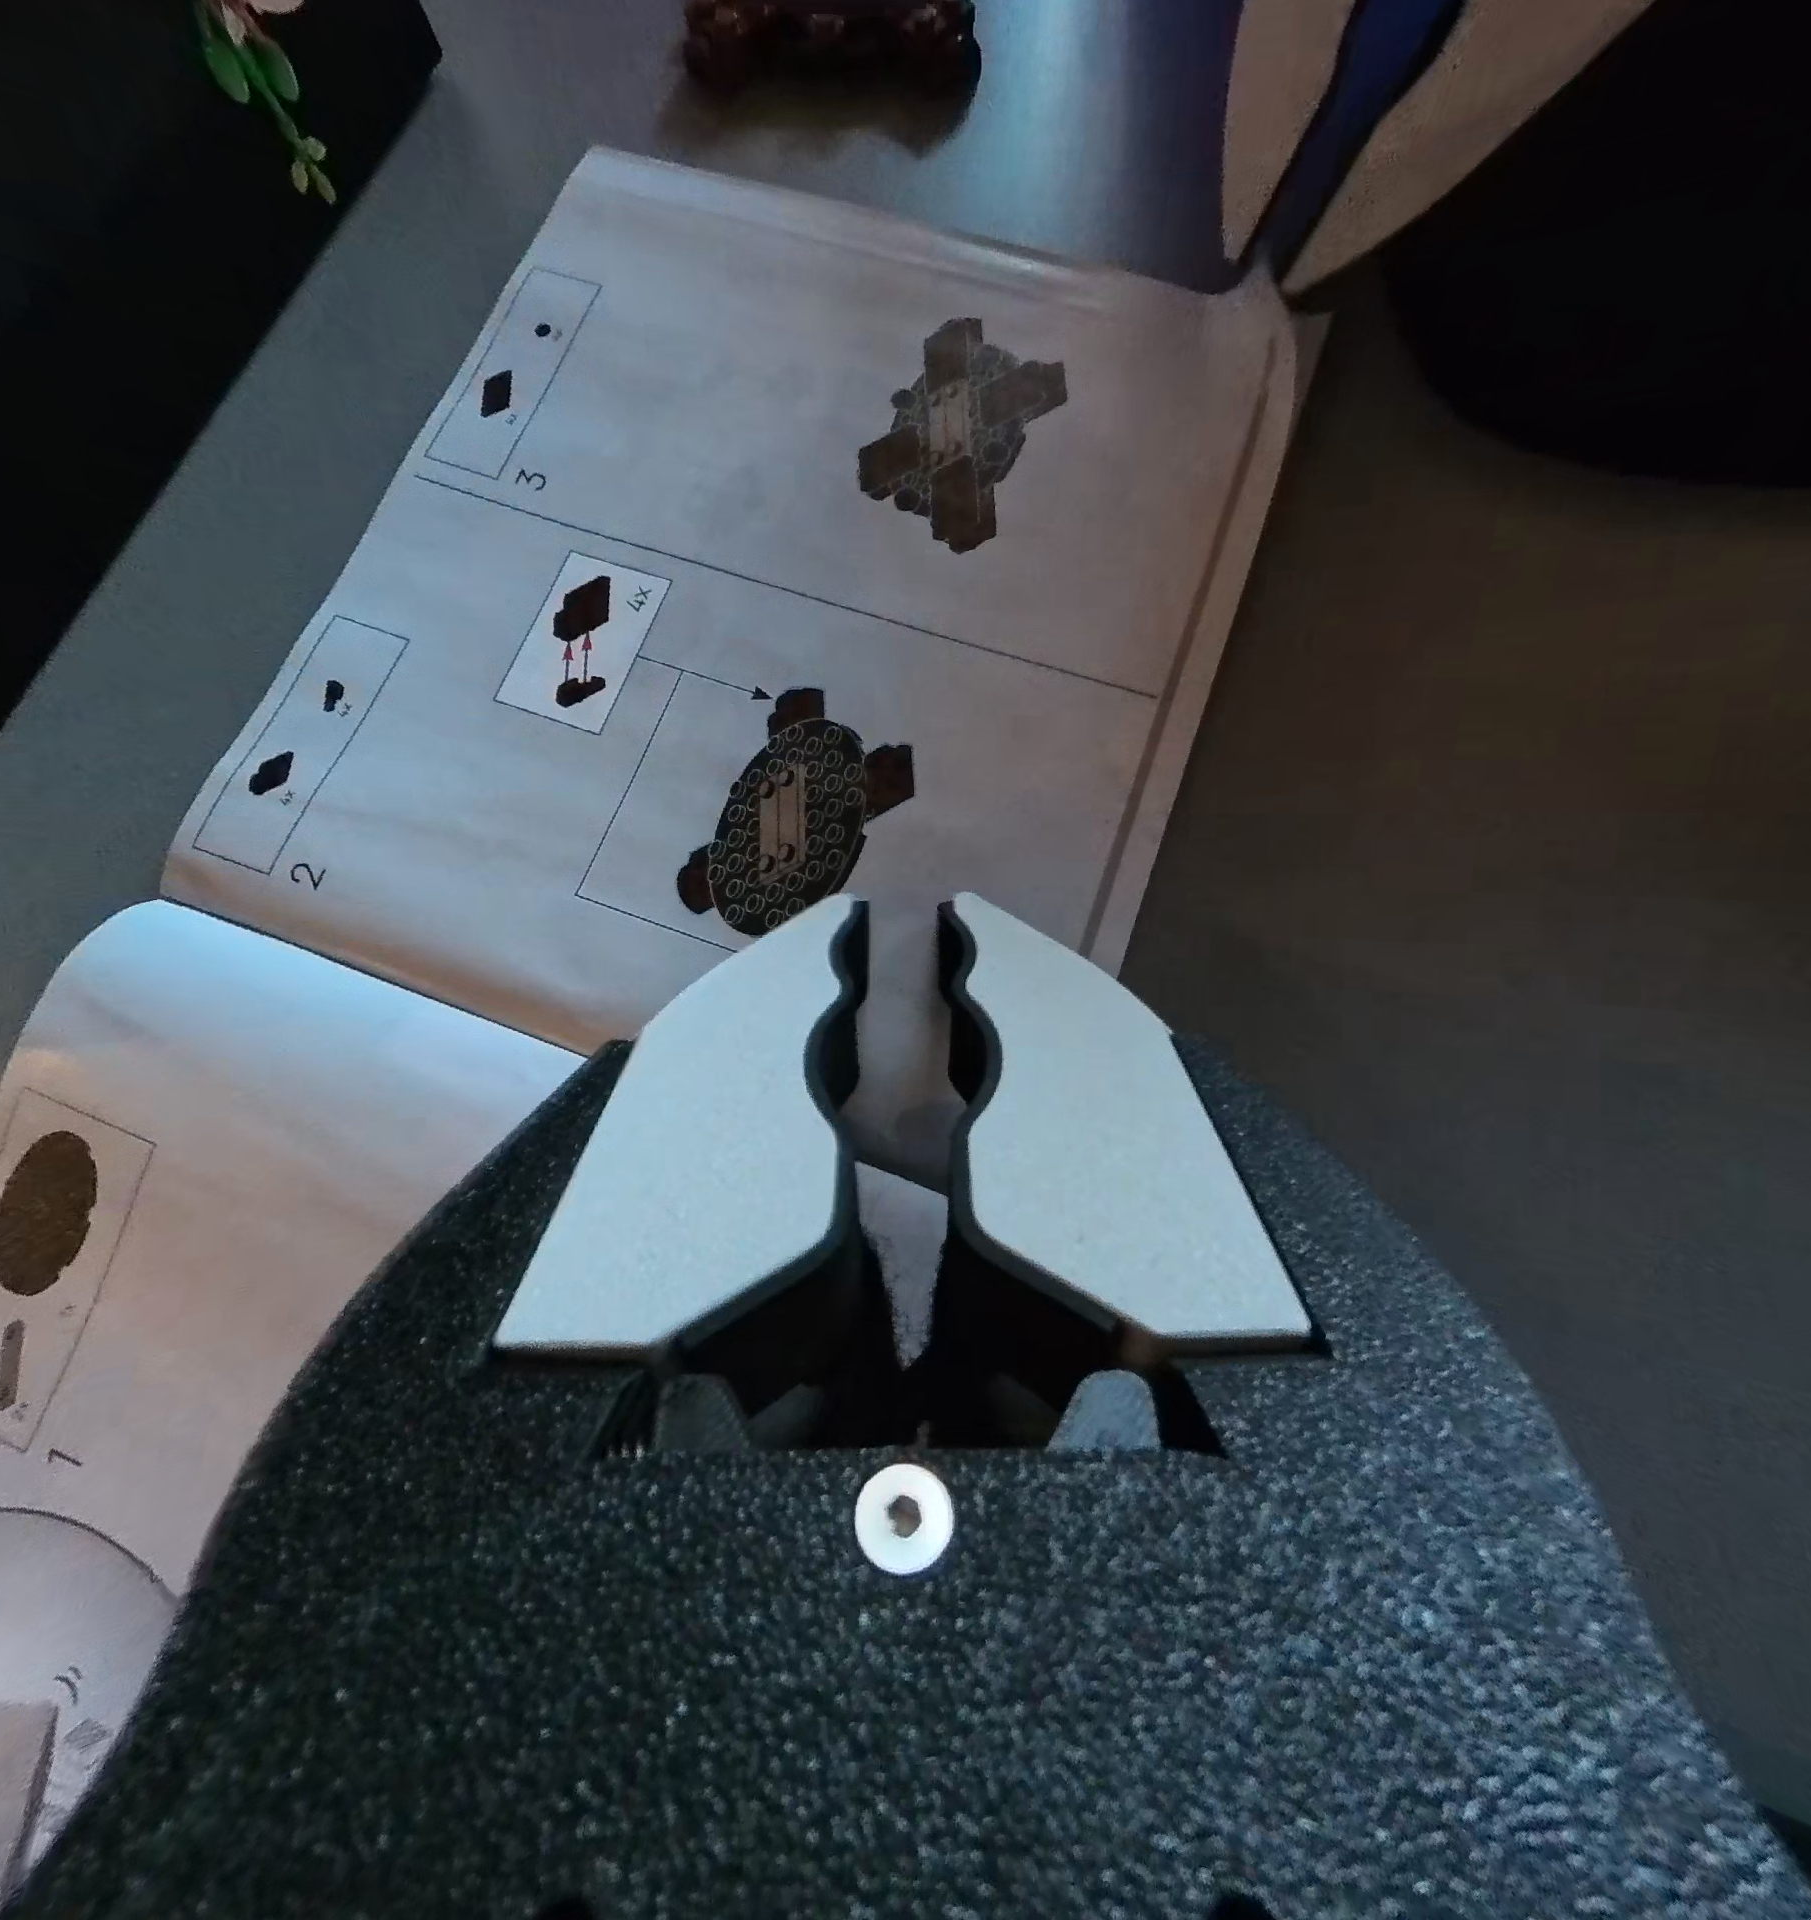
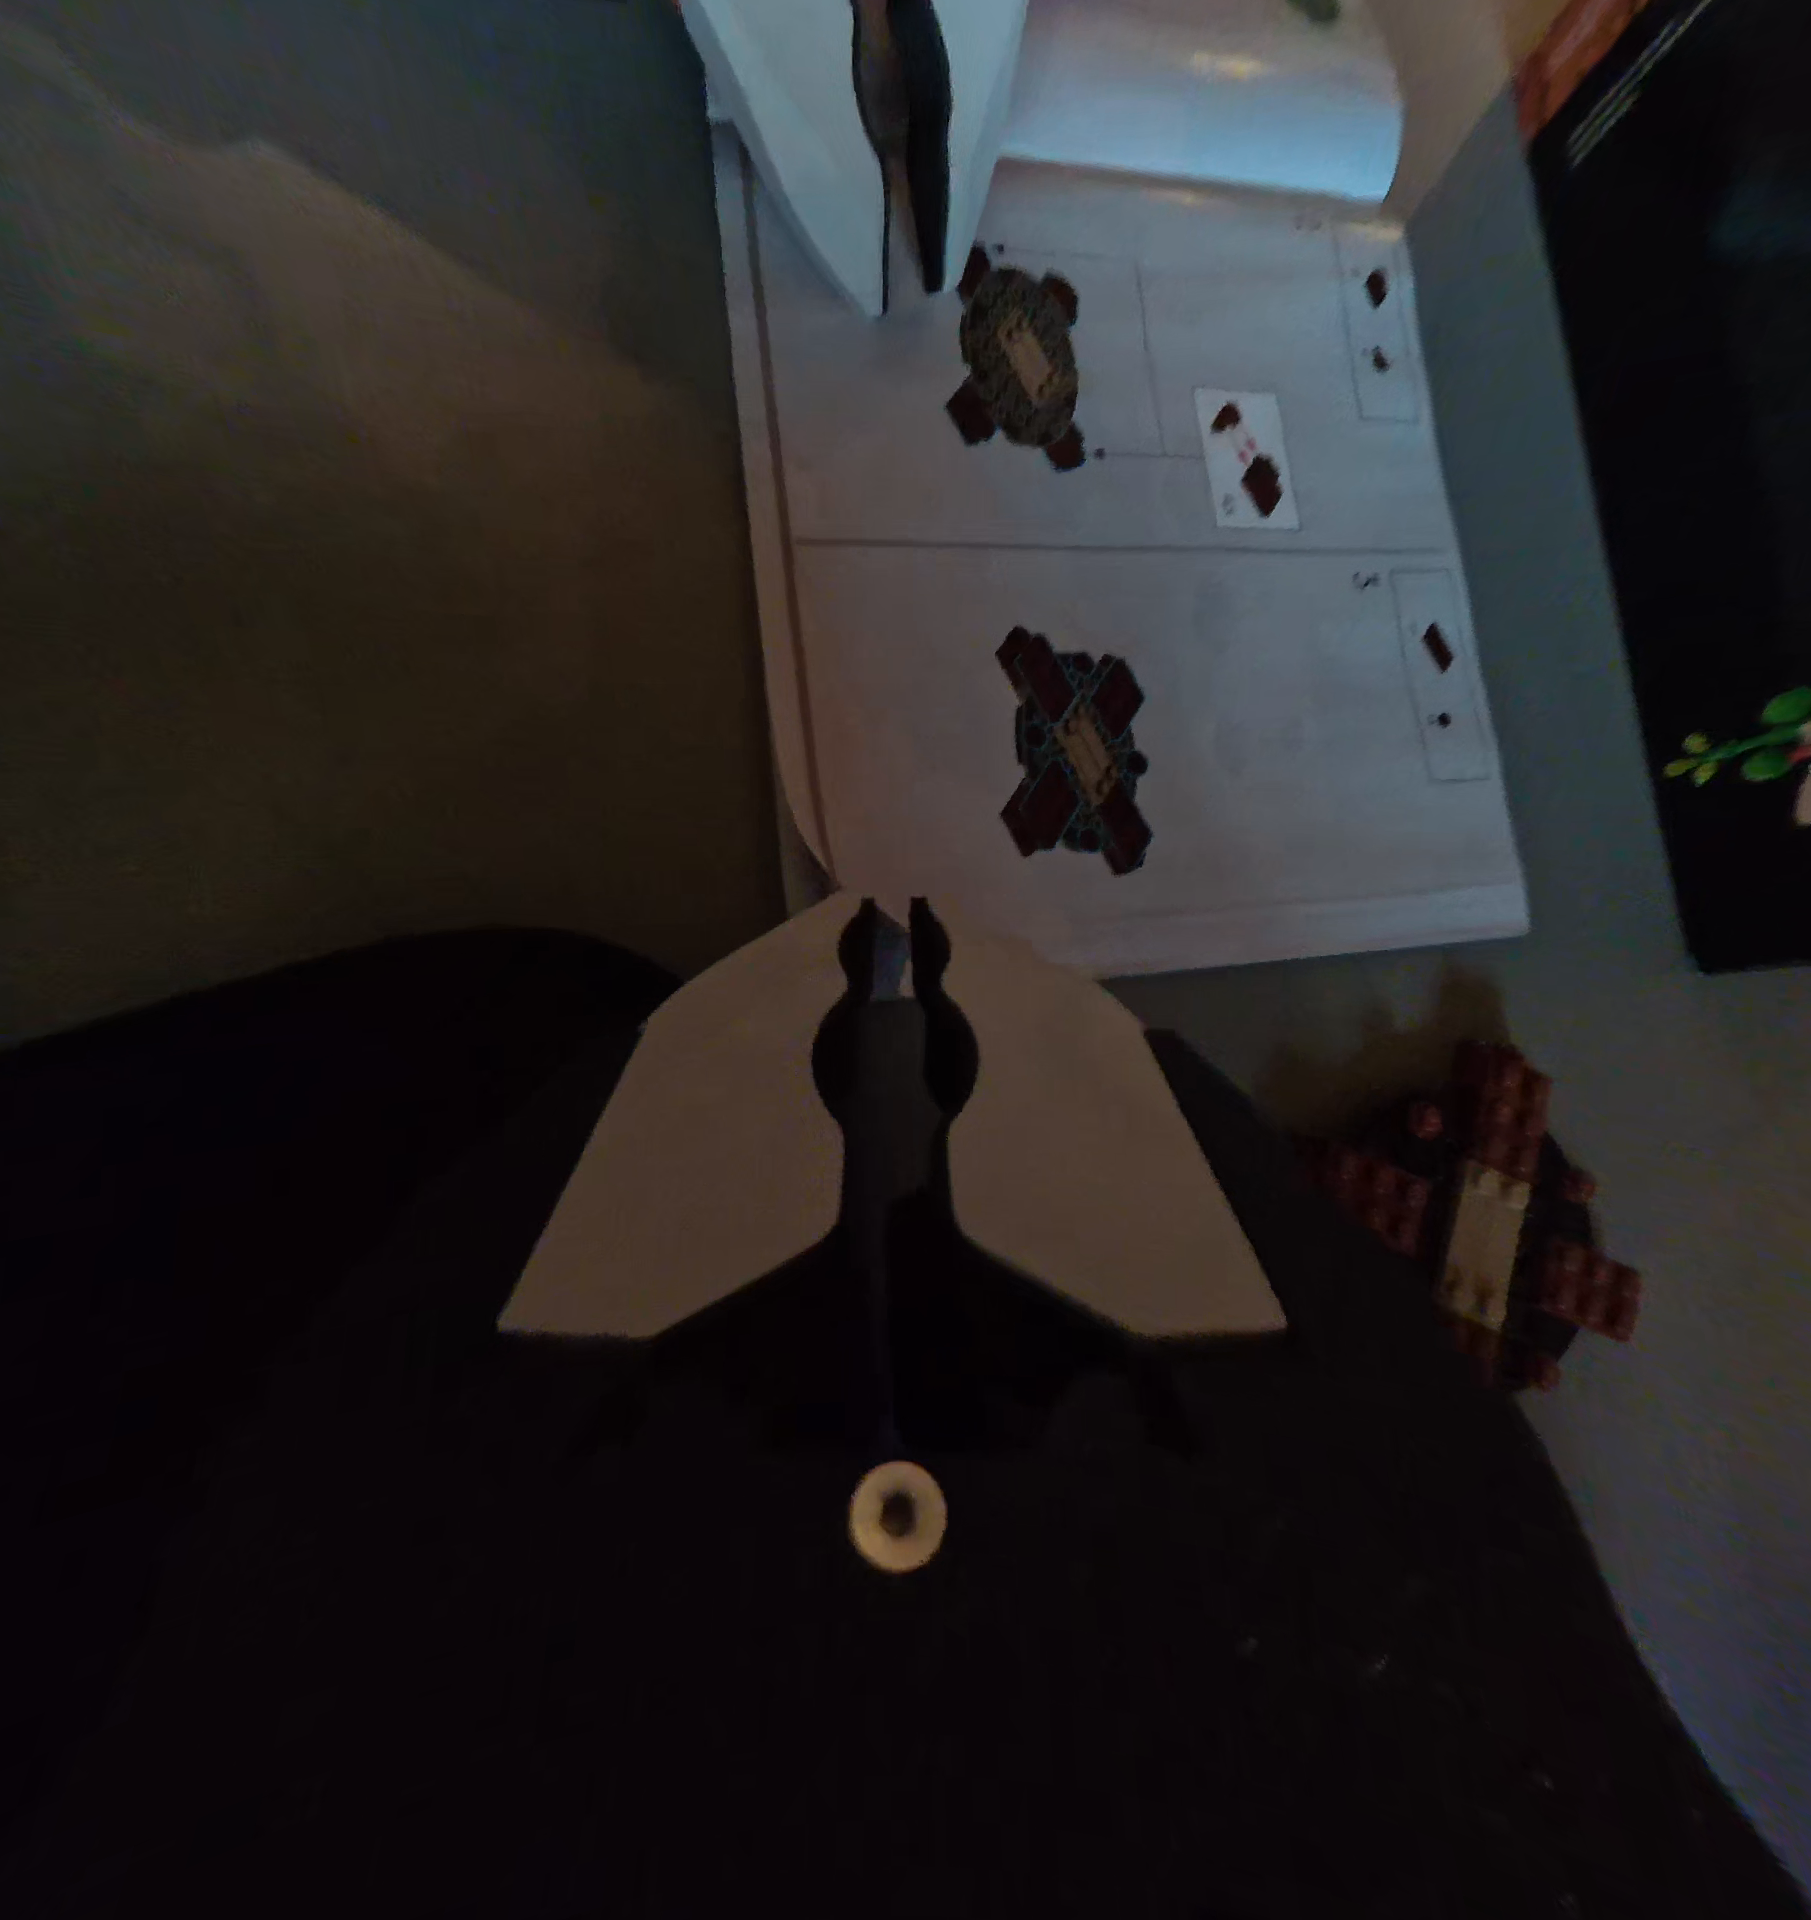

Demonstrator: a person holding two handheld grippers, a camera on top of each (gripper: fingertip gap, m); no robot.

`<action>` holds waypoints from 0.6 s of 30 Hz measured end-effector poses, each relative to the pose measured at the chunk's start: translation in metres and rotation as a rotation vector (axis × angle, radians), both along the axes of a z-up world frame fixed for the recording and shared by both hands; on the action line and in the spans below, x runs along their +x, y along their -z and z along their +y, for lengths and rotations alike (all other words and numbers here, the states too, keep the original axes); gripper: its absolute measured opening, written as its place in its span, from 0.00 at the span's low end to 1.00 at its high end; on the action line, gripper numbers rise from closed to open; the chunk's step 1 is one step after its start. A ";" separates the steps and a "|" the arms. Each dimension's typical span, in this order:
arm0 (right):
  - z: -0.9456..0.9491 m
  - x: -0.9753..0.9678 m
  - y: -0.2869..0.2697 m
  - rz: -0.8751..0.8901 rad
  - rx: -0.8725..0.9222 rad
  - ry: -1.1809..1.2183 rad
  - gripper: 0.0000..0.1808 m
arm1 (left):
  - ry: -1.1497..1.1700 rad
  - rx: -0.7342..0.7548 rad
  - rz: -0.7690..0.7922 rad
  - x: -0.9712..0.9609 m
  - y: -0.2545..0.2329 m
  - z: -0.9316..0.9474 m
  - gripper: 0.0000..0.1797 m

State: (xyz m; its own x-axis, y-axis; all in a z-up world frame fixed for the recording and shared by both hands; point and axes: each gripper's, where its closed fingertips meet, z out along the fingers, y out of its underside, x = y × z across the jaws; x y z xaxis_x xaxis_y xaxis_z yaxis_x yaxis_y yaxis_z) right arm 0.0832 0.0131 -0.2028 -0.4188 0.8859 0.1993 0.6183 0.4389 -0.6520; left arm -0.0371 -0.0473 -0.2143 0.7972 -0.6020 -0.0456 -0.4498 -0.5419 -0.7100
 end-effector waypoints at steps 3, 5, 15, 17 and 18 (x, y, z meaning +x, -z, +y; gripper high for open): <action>0.000 -0.002 -0.002 0.009 -0.006 0.003 0.02 | 0.029 0.016 0.010 0.003 -0.002 -0.002 0.14; -0.003 -0.001 -0.001 0.005 -0.031 -0.001 0.02 | 0.041 0.028 0.023 0.006 -0.003 -0.003 0.18; -0.005 0.007 0.004 -0.069 -0.135 0.016 0.02 | 0.118 0.023 -0.103 0.037 -0.023 -0.004 0.21; -0.005 0.006 0.003 -0.059 -0.150 0.029 0.02 | 0.135 0.022 -0.125 0.048 -0.028 0.000 0.21; -0.005 0.005 0.001 -0.044 -0.159 0.037 0.01 | 0.144 0.026 -0.133 0.053 -0.030 0.002 0.21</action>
State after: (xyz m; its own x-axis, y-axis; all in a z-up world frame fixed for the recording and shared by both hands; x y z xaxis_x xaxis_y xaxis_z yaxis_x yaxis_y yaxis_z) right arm 0.0878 0.0086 -0.2040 -0.3904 0.9199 0.0379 0.6618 0.3090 -0.6830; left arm 0.0163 -0.0450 -0.1848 0.7026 -0.7106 0.0375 -0.4228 -0.4593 -0.7812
